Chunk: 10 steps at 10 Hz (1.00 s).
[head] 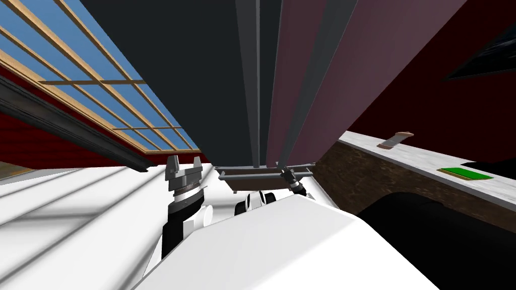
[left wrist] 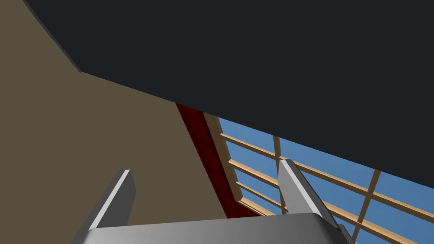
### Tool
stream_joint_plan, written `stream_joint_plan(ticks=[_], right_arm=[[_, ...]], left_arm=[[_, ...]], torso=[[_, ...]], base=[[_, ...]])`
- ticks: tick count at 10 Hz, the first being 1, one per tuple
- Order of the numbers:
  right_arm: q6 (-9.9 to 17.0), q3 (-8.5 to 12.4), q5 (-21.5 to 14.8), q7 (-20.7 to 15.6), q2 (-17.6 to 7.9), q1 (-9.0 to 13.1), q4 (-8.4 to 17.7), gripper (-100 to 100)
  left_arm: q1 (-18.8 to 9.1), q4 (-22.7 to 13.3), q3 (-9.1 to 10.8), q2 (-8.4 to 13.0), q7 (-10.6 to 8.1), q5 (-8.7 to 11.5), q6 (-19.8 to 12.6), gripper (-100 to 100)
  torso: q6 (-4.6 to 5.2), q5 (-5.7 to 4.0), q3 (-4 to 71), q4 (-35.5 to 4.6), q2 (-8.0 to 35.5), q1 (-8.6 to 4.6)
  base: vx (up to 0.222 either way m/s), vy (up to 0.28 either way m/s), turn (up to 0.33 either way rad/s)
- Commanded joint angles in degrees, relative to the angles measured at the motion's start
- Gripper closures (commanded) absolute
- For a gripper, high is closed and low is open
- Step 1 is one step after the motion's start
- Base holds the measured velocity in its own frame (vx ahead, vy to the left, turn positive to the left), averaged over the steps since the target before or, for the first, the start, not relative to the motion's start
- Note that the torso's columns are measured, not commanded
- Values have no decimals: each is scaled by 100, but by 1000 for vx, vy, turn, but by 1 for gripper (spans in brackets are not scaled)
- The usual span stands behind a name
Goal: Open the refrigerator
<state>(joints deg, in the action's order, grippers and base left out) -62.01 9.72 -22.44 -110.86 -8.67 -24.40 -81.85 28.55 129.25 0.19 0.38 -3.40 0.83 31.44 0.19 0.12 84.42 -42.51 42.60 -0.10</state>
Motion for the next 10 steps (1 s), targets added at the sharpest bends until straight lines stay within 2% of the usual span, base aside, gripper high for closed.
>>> stream_joint_plan(ticks=[1, 2, 3, 4, 5, 6, 7, 8, 9, 10], right_arm=[[-202, -483, -63, -250, 185, -501, -445, 100], [-258, -682, -97, -342, 263, -741, -618, 100], [-258, -770, -97, -342, 263, -769, -618, 100], [-314, -992, -131, -433, 341, -983, -791, 100], [-314, -992, -131, -433, 341, -983, -791, 100], [-289, -985, -160, -435, 329, -981, -681, 100], [-541, -715, -230, -177, 301, -985, -560, 100], [-541, -643, -230, -177, 301, -985, -560, 100], [-749, -429, -292, 68, 272, -980, -444, 100], [-793, -285, -292, 87, 272, -980, -444, 100]], left_arm=[[0, 0, 0, 0, 0, 0, 0, 0], [0, 0, 0, 0, 0, 0, 0, 0], [0, 0, 0, 0, 0, 0, 0, 0], [-1, 0, -1, 0, 0, 0, 0, 0], [0, 0, 0, 0, 0, 0, 0, 0], [-2, 0, -1, -1, 0, 0, 0, 0], [-3, 0, -2, -1, 0, 0, 0, 0], [-5, 0, -3, -1, 0, 0, -1, 0], [-4, -1, -2, -1, 0, 0, -1, 0], [-5, -1, -2, -1, 0, 0, -1, 0]], torso=[[3, 7, 8, -8, -6, -4], [-9, 13, 15, -16, -13, 6], [-8, 11, 15, -11, -14, 9], [-8, 9, 11, -12, -7, 4], [-11, 7, 8, -12, 0, 10], [-11, 11, 8, -17, 2, 12], [-9, 4, 0, -7, 9, 15], [-15, -5, -14, 1, 23, 10], [-10, -4, -12, 0, 23, 13], [-20, -7, -10, 8, 14, 25]], base=[[141, -86, -216], [145, -90, -248], [98, -61, -108], [106, -74, -181], [81, -50, -72], [19, -7, 4], [-68, -4, 268], [-80, -11, 211], [-100, 3, 317], [-92, 5, 123]])
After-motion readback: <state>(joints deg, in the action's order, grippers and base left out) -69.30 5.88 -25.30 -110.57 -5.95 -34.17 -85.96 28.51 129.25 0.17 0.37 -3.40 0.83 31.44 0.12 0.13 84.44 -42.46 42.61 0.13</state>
